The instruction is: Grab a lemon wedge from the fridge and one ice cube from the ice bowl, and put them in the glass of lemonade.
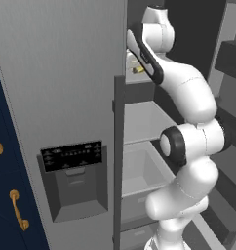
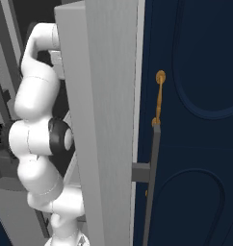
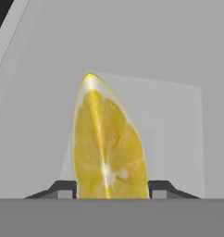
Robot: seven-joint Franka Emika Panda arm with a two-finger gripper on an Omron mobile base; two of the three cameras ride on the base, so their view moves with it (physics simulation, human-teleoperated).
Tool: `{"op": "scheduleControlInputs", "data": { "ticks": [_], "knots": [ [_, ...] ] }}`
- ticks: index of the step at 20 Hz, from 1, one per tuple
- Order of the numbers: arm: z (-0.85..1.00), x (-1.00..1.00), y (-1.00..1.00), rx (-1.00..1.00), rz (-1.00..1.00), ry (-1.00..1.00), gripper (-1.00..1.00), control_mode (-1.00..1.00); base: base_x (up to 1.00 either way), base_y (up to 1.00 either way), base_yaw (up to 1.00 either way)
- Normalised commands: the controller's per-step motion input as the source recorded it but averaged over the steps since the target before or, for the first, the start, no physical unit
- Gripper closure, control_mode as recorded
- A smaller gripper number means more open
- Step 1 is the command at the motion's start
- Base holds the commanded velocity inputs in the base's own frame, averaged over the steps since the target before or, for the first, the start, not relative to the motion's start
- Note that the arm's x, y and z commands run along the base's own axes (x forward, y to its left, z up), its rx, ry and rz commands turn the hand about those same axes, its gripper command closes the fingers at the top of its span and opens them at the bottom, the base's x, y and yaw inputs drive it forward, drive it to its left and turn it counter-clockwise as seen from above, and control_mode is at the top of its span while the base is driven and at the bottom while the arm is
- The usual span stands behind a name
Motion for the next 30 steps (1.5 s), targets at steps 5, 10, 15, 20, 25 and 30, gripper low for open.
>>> {"op": "scheduleControlInputs", "data": {
  "ticks": [5, 10, 15, 20, 25, 30],
  "knots": [
    [-0.12, -1.0, -0.29, 0.0, 0.0, -0.26, 1.0, -1.0, 0.0, 0.0, 0.0],
    [-0.03, -1.0, -0.37, 0.03, 0.0, -0.18, 1.0, -1.0, 0.0, 0.0, 0.0],
    [-0.03, -1.0, 0.0, 0.0, 0.0, 0.0, 1.0, -1.0, 0.0, 0.0, 0.0],
    [-0.05, -0.99, 0.0, 0.0, 0.0, 0.0, 1.0, -1.0, 0.0, 0.0, 0.0],
    [-0.03, -0.98, 0.0, 0.0, 0.0, 0.0, 1.0, -1.0, 0.0, 0.0, 0.0],
    [-0.04, -0.88, 0.0, 0.0, 0.0, -0.02, 1.0, -1.0, 0.0, 0.0, 0.0]
  ]
}}
